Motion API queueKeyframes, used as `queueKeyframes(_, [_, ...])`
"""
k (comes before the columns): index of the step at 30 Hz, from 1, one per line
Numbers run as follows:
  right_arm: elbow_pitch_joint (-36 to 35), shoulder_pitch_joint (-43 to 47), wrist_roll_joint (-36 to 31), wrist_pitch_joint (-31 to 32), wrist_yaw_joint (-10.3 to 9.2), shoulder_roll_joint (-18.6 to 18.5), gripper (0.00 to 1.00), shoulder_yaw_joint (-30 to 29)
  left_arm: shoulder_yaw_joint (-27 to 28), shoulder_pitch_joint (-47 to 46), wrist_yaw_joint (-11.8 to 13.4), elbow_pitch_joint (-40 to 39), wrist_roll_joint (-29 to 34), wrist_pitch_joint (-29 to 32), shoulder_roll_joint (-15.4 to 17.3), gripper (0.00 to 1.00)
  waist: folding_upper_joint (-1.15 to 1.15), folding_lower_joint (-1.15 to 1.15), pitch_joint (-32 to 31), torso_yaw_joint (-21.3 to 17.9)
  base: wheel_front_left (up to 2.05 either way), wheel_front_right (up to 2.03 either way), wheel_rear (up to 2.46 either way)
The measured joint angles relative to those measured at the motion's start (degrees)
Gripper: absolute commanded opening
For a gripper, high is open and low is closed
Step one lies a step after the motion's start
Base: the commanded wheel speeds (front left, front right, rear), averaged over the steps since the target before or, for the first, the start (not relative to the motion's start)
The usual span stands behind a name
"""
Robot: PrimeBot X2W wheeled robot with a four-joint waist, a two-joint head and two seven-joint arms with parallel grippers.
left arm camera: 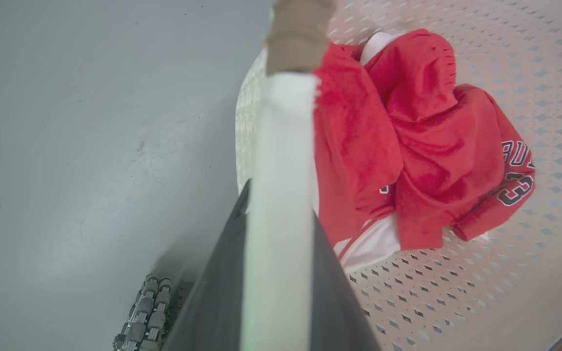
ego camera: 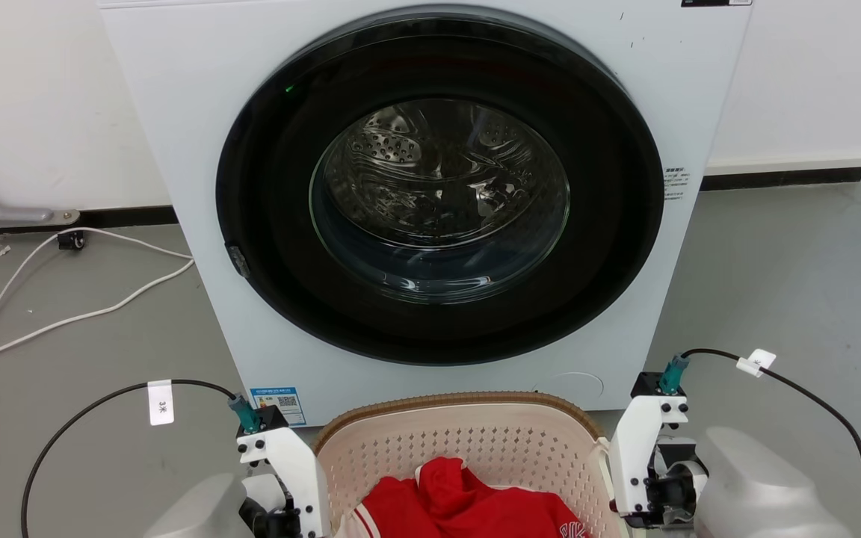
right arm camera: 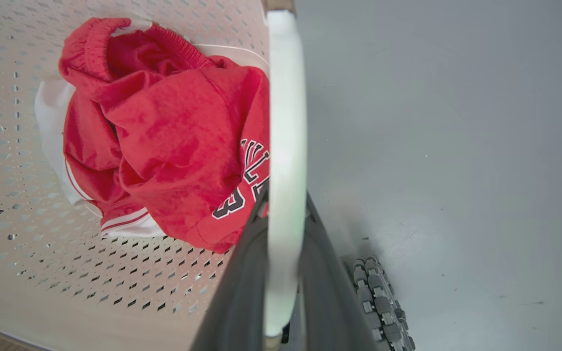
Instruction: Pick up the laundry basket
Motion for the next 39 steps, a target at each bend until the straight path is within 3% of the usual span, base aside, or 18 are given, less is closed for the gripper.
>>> queueKeyframes(39, [-0.02,0.84,-4.78,1.78,0.0,0.27,0.0,-6.92,-2.22,0.24,0.0,0.26,-2.25,-1.15,-0.09,0.0,0.0,0.0,0.05,0.05,0.0,0.0,0.0])
